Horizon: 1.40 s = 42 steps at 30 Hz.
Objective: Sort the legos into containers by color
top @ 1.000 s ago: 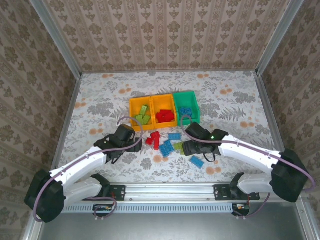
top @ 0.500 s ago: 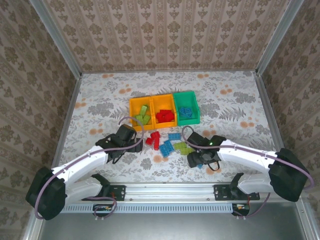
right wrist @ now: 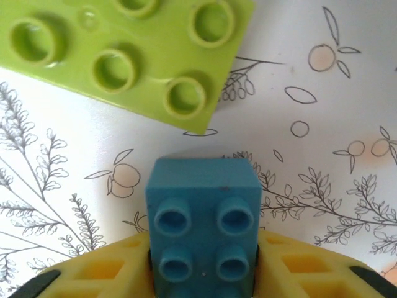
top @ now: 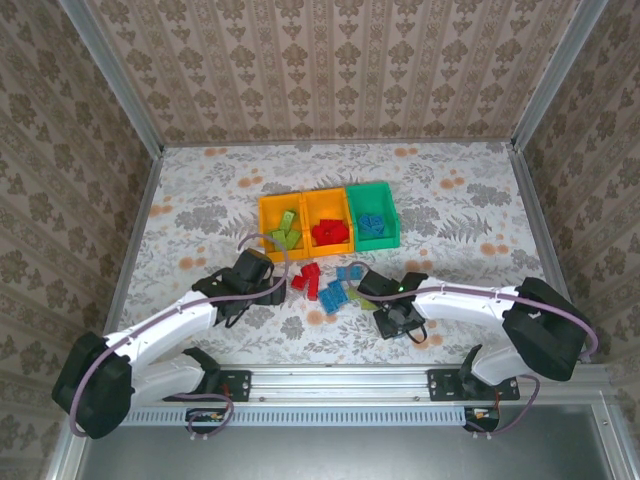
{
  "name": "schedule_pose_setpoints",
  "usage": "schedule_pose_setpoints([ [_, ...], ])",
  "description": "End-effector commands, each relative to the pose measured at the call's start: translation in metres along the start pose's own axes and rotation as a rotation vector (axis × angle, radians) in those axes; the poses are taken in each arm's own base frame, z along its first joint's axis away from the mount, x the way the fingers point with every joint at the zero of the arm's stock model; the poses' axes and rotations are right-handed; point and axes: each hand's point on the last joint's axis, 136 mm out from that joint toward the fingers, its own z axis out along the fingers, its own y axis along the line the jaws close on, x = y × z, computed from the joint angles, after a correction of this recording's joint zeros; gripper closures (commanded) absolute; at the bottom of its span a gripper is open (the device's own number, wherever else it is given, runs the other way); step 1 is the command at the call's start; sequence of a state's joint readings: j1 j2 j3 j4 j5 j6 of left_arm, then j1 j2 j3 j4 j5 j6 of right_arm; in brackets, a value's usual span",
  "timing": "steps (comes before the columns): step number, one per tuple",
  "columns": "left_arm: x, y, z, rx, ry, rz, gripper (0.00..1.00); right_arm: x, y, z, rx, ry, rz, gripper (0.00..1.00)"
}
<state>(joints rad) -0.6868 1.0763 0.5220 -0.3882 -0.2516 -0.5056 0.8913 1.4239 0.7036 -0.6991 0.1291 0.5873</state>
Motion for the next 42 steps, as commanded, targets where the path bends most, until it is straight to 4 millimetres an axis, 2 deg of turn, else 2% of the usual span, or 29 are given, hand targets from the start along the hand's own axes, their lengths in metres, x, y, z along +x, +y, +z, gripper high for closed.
schedule_pose_setpoints([
  [1,-0.003,-0.002,-0.001,0.001,-0.008,-0.019,0.00,-0.007,-0.007,-0.016,0.012,-0.071,0.016,0.70],
  [6,-0.005,-0.004,0.000,0.006,-0.013,-0.018,0.00,-0.022,-0.018,-0.047,-0.026,-0.192,0.082,0.75],
  [9,-0.006,-0.005,0.000,0.006,-0.012,-0.016,0.00,-0.045,-0.027,-0.062,-0.071,-0.272,0.160,0.75],
  [13,-0.007,-0.007,0.001,0.012,-0.007,-0.009,0.00,-0.095,-0.035,-0.074,-0.149,-0.339,0.249,0.77],
  [16,-0.009,-0.009,0.001,0.014,-0.007,-0.009,0.00,-0.138,-0.034,-0.084,-0.143,-0.350,0.227,0.77],
  [20,-0.009,-0.011,0.001,0.019,-0.008,-0.010,0.00,-0.186,-0.036,-0.077,-0.096,-0.313,0.222,0.78],
  [23,-0.009,-0.011,0.001,0.016,-0.008,-0.011,0.00,-0.211,-0.046,-0.063,-0.054,-0.281,0.240,0.78],
  [26,-0.008,-0.010,0.001,0.012,-0.005,-0.005,0.00,-0.221,-0.050,-0.047,-0.039,-0.230,0.254,0.78],
  [31,-0.008,-0.009,0.002,0.007,-0.006,-0.008,0.00,-0.232,-0.054,-0.036,-0.036,-0.233,0.269,0.78],
  [42,-0.004,-0.014,0.008,0.018,0.016,-0.008,0.00,-0.277,-0.067,-0.036,0.006,-0.347,0.320,0.76],
])
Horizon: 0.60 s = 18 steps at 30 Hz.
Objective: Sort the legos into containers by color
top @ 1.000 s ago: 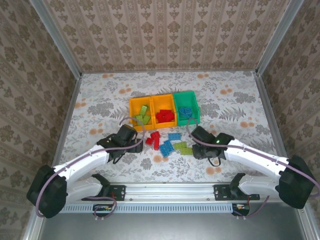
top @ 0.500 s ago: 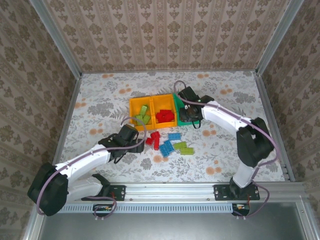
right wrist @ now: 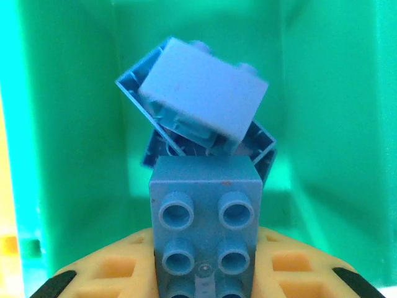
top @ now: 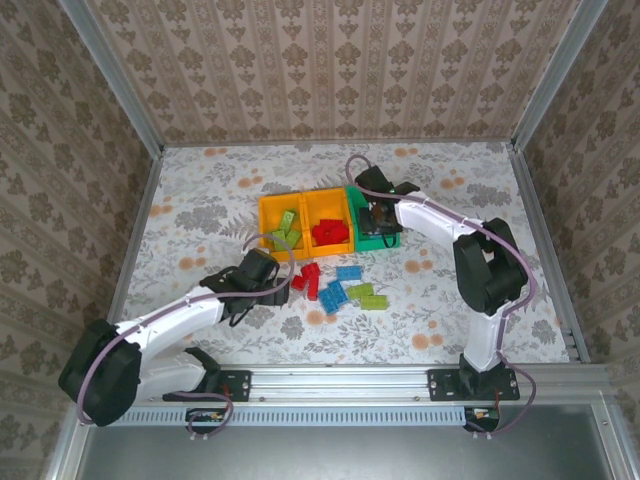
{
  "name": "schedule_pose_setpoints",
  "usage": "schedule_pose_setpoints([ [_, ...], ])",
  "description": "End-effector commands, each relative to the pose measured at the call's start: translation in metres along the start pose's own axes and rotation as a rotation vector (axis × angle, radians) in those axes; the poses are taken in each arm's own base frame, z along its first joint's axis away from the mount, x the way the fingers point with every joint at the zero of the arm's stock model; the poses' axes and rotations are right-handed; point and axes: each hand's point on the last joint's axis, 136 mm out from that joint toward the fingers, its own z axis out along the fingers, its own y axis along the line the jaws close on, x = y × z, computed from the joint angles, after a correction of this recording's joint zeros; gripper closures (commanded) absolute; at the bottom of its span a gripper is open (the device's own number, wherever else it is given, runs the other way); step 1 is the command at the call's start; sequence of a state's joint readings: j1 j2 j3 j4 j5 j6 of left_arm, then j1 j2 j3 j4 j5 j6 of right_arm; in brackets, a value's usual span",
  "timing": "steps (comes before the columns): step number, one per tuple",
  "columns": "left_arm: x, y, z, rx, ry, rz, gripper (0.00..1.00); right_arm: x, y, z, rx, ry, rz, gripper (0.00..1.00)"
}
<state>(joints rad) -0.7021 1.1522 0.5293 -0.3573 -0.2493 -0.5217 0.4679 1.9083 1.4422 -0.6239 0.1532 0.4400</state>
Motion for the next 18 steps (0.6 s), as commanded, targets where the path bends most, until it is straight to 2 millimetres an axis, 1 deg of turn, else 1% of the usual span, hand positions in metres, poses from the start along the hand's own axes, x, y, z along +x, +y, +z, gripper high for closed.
schedule_pose_setpoints([
  [1,-0.009,-0.009,-0.004,0.025,-0.017,-0.014,0.00,-0.026,0.000,0.003,0.021,-0.066,0.010,0.76],
  [6,-0.008,-0.007,-0.004,0.018,-0.014,-0.012,0.00,-0.036,-0.001,0.015,0.041,-0.064,0.012,0.75],
  [7,-0.007,-0.007,-0.004,0.016,-0.014,-0.010,0.00,-0.036,-0.002,0.018,0.051,-0.059,0.010,0.72],
  [8,-0.007,-0.007,-0.005,0.016,-0.013,-0.009,0.00,-0.035,-0.003,0.021,0.060,-0.050,0.007,0.67],
  [10,-0.007,-0.007,-0.005,0.013,-0.012,-0.009,0.00,-0.034,-0.003,0.023,0.063,-0.044,0.008,0.62],
  [11,-0.007,-0.006,-0.005,0.012,-0.012,-0.009,0.00,-0.034,-0.003,0.022,0.059,-0.048,0.013,0.57],
  [12,-0.008,-0.007,-0.005,0.012,-0.014,-0.008,0.00,-0.034,-0.002,0.020,0.052,-0.053,0.016,0.48],
  [14,-0.008,-0.007,-0.005,0.014,-0.015,-0.009,0.00,-0.034,-0.001,0.011,0.027,-0.077,0.025,0.23],
  [15,-0.008,-0.007,-0.005,0.016,-0.013,-0.010,0.00,-0.034,0.000,0.006,0.017,-0.087,0.025,0.16],
  [16,-0.008,-0.008,-0.005,0.019,-0.014,-0.010,0.00,-0.034,0.000,-0.003,0.005,-0.105,0.025,0.10],
  [18,-0.008,-0.009,-0.004,0.019,-0.012,-0.007,0.00,-0.031,-0.001,-0.017,-0.007,-0.128,0.015,0.05],
])
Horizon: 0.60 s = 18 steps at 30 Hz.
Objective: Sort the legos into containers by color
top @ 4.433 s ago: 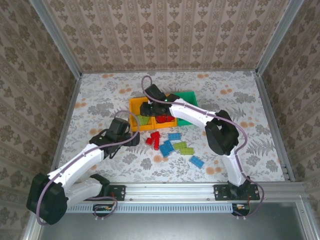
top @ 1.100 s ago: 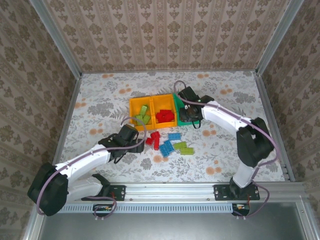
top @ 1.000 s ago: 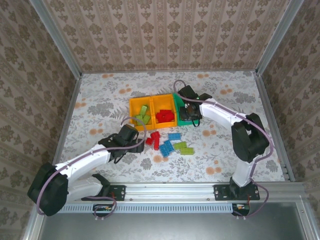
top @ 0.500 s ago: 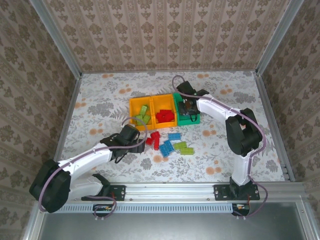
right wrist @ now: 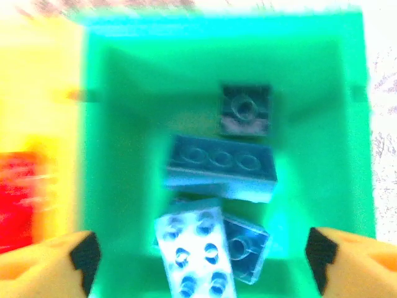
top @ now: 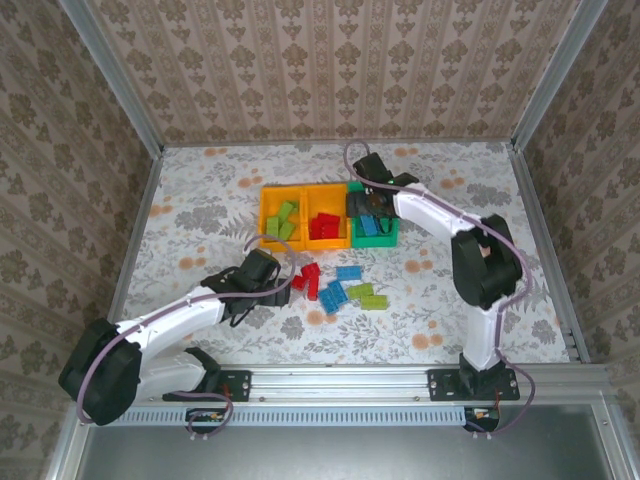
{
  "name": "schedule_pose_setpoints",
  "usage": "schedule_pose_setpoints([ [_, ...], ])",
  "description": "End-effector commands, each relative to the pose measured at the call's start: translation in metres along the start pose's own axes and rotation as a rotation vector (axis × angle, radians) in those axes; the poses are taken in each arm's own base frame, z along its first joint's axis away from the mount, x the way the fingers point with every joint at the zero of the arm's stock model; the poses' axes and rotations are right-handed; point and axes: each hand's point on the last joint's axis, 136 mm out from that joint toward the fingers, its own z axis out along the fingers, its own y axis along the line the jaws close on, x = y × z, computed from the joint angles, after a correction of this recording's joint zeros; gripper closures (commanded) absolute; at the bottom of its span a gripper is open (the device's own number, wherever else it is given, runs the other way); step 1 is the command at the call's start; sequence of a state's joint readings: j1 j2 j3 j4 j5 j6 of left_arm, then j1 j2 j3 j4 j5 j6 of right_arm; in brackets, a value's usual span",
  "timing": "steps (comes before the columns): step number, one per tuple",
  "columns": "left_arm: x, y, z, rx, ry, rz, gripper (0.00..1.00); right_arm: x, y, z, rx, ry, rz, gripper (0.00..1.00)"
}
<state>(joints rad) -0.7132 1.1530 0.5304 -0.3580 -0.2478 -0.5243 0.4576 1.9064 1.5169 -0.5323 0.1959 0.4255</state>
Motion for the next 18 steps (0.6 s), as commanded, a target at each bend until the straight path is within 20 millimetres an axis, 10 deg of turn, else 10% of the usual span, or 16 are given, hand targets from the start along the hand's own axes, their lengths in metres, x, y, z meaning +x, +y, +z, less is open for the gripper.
schedule_pose_setpoints([
  [1,-0.008,-0.006,-0.003,0.012,-0.012,-0.012,0.00,0.022,-0.009,-0.010,0.013,0.028,-0.015,0.03],
  [18,-0.019,-0.031,0.000,0.062,-0.012,0.018,0.00,0.102,-0.035,-0.067,-0.049,0.071,0.023,0.07],
])
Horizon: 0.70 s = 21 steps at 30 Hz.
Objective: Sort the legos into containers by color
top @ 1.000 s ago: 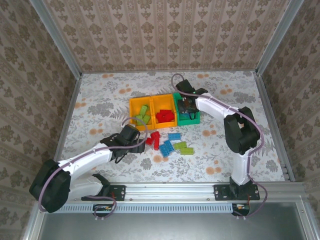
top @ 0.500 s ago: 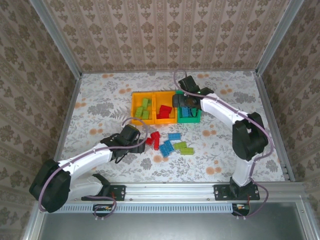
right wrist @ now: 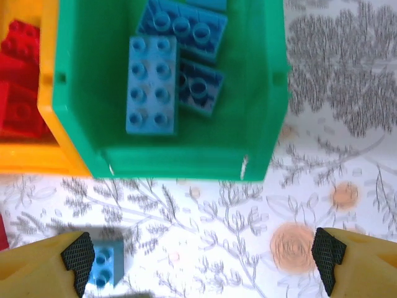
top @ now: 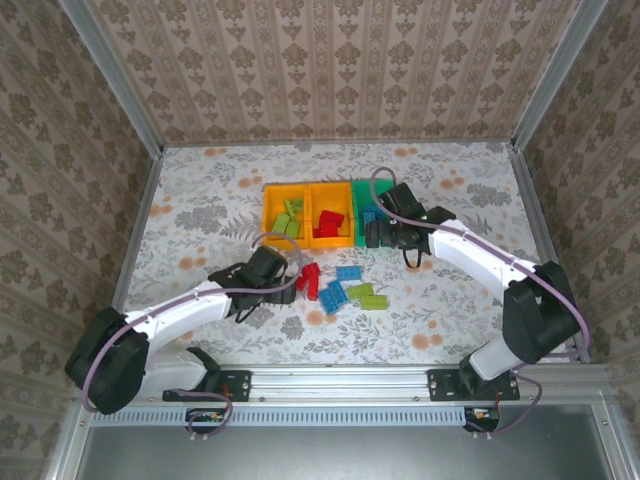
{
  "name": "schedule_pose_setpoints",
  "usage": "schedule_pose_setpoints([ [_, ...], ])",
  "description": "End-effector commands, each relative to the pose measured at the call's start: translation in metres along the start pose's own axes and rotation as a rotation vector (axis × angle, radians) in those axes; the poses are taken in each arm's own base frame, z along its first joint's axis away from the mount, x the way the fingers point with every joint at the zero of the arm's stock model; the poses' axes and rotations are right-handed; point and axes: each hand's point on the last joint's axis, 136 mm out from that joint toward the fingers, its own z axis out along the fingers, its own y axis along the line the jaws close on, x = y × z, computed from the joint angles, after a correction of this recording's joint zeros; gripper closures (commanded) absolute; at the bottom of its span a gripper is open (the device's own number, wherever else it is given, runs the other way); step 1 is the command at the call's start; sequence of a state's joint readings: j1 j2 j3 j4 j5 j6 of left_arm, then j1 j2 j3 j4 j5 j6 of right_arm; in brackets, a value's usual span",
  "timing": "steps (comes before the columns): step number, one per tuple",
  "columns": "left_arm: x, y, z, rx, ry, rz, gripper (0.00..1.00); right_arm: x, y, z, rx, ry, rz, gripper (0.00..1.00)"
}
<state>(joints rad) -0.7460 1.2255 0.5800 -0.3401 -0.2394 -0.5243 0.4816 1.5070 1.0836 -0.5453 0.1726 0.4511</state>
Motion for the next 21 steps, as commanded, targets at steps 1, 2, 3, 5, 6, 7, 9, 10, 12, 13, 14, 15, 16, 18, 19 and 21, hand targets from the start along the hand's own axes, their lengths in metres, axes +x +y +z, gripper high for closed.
schedule_pose_setpoints([
  [1,-0.013,-0.017,-0.004,0.051,-0.021,-0.005,0.00,0.022,0.003,-0.004,-0.035,0.030,0.028,0.08],
  [2,-0.013,-0.022,-0.005,0.063,-0.020,0.002,0.00,0.029,0.001,-0.004,-0.035,0.040,0.031,0.09],
  [3,-0.014,-0.027,-0.007,0.078,-0.022,0.006,0.00,0.028,0.003,-0.003,-0.048,0.025,0.039,0.09],
  [5,-0.016,-0.041,-0.010,0.112,-0.026,0.015,0.00,0.039,0.000,0.001,-0.044,0.037,0.053,0.09],
  [6,-0.017,-0.048,-0.011,0.127,-0.026,0.018,0.00,0.042,-0.002,0.003,-0.041,0.041,0.062,0.09],
  [7,-0.017,-0.054,-0.013,0.137,-0.026,0.020,0.00,0.046,-0.003,0.005,-0.038,0.046,0.068,0.09],
  [9,-0.018,-0.064,-0.014,0.158,-0.023,0.018,0.03,0.050,-0.005,0.006,-0.040,0.045,0.081,0.09],
  [10,-0.019,-0.070,-0.014,0.170,-0.021,0.015,0.05,0.052,-0.006,0.007,-0.041,0.044,0.084,0.09],
  [12,-0.019,-0.081,-0.013,0.192,-0.017,0.021,0.08,0.054,-0.007,0.008,-0.040,0.042,0.090,0.09],
  [13,-0.019,-0.086,-0.011,0.197,-0.013,0.023,0.11,0.055,-0.007,0.009,-0.037,0.042,0.091,0.09],
  [14,-0.018,-0.089,-0.009,0.195,-0.003,0.026,0.13,0.054,-0.007,0.009,-0.036,0.041,0.091,0.09],
  [15,-0.016,-0.091,-0.006,0.188,0.011,0.025,0.15,0.054,-0.007,0.009,-0.037,0.040,0.092,0.09],
  [16,-0.016,-0.094,-0.004,0.187,0.022,0.025,0.18,0.054,-0.007,0.009,-0.038,0.038,0.091,0.09],
  [18,-0.014,-0.099,0.002,0.189,0.043,0.025,0.25,0.054,-0.008,0.009,-0.036,0.037,0.091,0.09],
  [19,-0.013,-0.101,0.004,0.191,0.052,0.027,0.29,0.054,-0.008,0.010,-0.032,0.036,0.091,0.09],
  [21,-0.013,-0.104,0.008,0.183,0.064,0.034,0.34,0.055,-0.011,0.011,-0.021,0.034,0.089,0.09],
])
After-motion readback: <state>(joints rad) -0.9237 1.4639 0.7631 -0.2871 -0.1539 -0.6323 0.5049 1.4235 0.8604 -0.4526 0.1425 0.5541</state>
